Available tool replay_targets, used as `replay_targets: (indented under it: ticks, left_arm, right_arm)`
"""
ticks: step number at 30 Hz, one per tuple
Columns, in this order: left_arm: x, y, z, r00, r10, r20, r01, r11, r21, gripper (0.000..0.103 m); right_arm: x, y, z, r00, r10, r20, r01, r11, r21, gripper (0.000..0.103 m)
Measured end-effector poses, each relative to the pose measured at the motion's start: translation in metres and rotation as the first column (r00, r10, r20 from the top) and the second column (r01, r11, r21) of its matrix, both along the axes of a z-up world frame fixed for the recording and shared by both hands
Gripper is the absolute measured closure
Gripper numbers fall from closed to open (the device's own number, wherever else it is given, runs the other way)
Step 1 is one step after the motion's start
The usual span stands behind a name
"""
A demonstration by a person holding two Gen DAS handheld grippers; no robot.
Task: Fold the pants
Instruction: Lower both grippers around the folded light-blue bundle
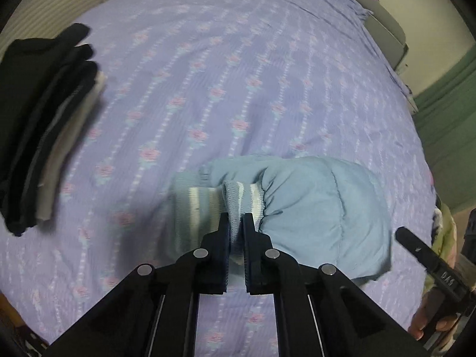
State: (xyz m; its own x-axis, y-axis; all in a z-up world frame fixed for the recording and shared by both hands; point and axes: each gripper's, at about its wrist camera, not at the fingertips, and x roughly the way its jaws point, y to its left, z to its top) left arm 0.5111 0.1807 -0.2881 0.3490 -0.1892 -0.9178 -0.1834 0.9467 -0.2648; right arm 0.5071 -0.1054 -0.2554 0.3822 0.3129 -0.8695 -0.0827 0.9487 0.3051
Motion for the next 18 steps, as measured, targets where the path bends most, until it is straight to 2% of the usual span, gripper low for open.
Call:
replay_targets:
  ticks: [4, 6, 8, 12, 15, 18]
  left_arm:
    - [-0.004, 0.019, -0.015, 0.999, 0.020, -0.028, -0.019, 0.999, 0.028, 0.094]
    - [0.000, 0.025, -0.025, 0.999, 0.026, -0.045, -0.026, 1.000, 0.011, 0.094]
    - [0.003, 0.025, -0.029, 0.998, 0.033, -0.051, -0.034, 0.999, -0.007, 0.094]
    - [0.001, 0.028, -0.031, 0.999, 0.032, -0.043, -0.034, 0.999, -0.034, 0.093]
    - [-0.002, 0.038, -0.033, 0.997, 0.054, -0.048, -0.059, 0.993, -0.103, 0.093]
    - [-0.003, 0.042, -0.037, 0.997, 0.054, -0.058, -0.061, 0.989, -0.135, 0.093]
  right_arm:
    - [0.003, 0.005, -0.003, 1.000, 0.000, -0.016, 0.001, 0.999, 0.040, 0.029]
    - [0.006, 0.014, -0.008, 0.999, 0.011, -0.039, -0.008, 0.997, 0.072, 0.029]
    - [0.007, 0.022, -0.007, 0.999, 0.016, -0.043, -0.013, 0.998, 0.067, 0.029]
    - [0.003, 0.047, 0.011, 0.998, 0.054, 0.041, -0.054, 0.999, 0.007, 0.029]
    - [0.002, 0.079, 0.023, 0.982, 0.150, 0.114, -0.146, 0.988, -0.041, 0.029]
    - [0.007, 0.115, 0.022, 0.961, 0.247, 0.124, -0.250, 0.968, 0.014, 0.029]
